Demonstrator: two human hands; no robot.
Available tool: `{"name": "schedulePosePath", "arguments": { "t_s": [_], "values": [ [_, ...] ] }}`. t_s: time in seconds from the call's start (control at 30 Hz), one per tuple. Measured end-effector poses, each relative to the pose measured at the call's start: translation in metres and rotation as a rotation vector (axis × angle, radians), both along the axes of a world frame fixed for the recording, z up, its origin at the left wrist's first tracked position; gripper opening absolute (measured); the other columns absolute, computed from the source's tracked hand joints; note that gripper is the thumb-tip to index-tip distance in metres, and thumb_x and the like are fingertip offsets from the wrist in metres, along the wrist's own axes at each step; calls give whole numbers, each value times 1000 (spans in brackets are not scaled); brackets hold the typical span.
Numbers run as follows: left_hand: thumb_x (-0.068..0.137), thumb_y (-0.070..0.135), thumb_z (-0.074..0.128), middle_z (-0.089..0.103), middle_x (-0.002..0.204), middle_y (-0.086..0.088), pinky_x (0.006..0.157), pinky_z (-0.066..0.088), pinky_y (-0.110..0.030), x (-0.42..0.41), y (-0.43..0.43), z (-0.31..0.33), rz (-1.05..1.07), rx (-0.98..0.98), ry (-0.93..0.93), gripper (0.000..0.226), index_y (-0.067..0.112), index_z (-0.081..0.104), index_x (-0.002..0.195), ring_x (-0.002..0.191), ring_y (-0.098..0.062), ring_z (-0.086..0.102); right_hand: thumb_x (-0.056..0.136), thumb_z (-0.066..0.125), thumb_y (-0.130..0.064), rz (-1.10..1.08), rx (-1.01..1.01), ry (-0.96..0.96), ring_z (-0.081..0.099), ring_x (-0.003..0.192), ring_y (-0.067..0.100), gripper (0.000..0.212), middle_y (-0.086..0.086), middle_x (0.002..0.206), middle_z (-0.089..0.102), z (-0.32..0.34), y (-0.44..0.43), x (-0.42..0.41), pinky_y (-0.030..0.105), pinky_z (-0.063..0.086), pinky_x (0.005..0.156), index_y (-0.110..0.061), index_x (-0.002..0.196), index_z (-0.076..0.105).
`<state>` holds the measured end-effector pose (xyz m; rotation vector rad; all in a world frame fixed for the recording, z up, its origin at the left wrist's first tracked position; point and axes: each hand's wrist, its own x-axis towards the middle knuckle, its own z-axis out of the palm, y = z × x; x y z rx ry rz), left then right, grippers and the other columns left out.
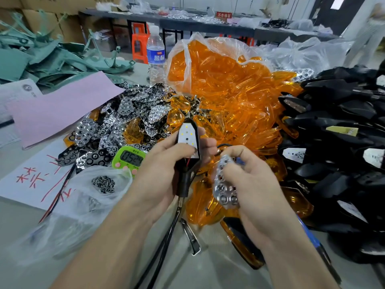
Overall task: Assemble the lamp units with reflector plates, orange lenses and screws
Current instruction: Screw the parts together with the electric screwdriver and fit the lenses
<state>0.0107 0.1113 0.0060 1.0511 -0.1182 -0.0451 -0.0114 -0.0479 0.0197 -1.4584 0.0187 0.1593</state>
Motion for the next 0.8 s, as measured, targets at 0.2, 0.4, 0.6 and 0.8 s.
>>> {"name": "schedulePosePath", "arguments": {
  "t_s": [0.2,0.4,0.6,0.8],
  "values": [
    [97,-2,46,75,116,-21,88,61,-33,4,1,3,17,-110,41,33,7,73,114,109,-31,74,79,66,-30,189,-106,-21,44,57,19,9,3,63,53,-9,22,-9,32,34,52,-22,75,65],
    [99,-2,47,77,115,-17,94,60,-35,1,-1,1,58,0,27,33,11,70,120,108,-27,75,76,69,-48,211,-452,-165,71,80,17,29,-6,84,77,-19,32,-15,46,59,82,-32,99,74],
    [98,12,57,78,106,-16,87,62,-35,5,0,9,35,60,12,24,10,68,119,97,-26,76,86,67,-37,119,-205,-160,63,64,24,18,5,72,73,-11,31,-13,55,55,70,-20,83,74],
    [92,24,64,78,107,-12,79,60,-35,10,5,11,-17,190,-38,34,13,67,123,89,-22,75,99,64,-29,106,-163,-78,45,50,13,24,5,61,56,-4,12,-6,24,39,45,-15,81,72]
  ]
}}
